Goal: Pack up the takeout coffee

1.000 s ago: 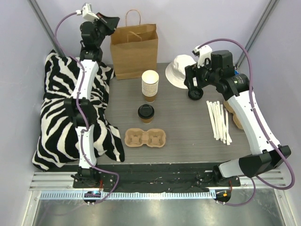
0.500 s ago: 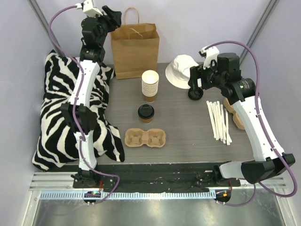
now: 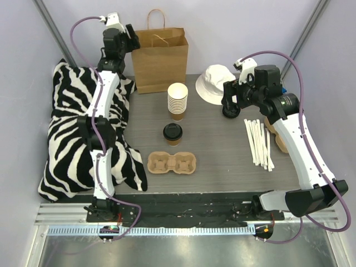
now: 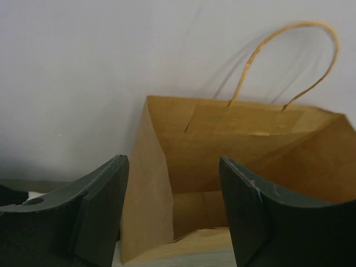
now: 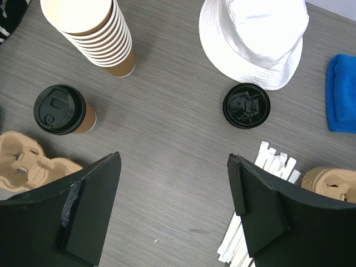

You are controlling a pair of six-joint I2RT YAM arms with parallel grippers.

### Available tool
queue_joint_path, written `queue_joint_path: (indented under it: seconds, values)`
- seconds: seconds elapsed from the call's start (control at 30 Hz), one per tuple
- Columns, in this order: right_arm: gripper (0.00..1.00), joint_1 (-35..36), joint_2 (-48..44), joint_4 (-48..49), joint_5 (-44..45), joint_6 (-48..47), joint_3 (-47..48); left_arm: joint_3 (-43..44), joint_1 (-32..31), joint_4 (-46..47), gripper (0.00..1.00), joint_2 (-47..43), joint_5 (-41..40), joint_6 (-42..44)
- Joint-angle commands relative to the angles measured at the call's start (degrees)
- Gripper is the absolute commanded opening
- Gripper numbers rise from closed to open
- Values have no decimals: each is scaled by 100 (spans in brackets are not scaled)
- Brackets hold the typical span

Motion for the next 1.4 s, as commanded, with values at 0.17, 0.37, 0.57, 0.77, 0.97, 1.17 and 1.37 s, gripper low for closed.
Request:
queue_joint_path:
  seconds: [0.17, 0.37, 0.57, 0.77, 0.97, 1.17, 1.37]
  values:
    - [86, -17, -165, 232, -27, 68, -28, 340, 72, -415, 55, 282, -264, 86]
    - [85, -26, -183, 232, -27, 59, -28, 393, 177, -214, 25, 204, -317, -54]
    - [85, -26, -244, 232, -18, 59, -55, 384, 502, 235, 0, -25, -344, -485]
    - [85, -26, -236, 267, -45, 68, -46, 419, 880, 613, 0, -332, -133, -749]
    - [86, -43, -192, 328, -80, 112, -11, 480, 1021, 885, 0, -719, 87, -705]
    - [85, -35, -174, 346, -141, 165, 25, 244, 1030, 712, 2, -1167, 579, -547]
    - [86, -35, -165, 355, -177, 200, -19, 41, 872, 26, 61, -1124, 869, -450]
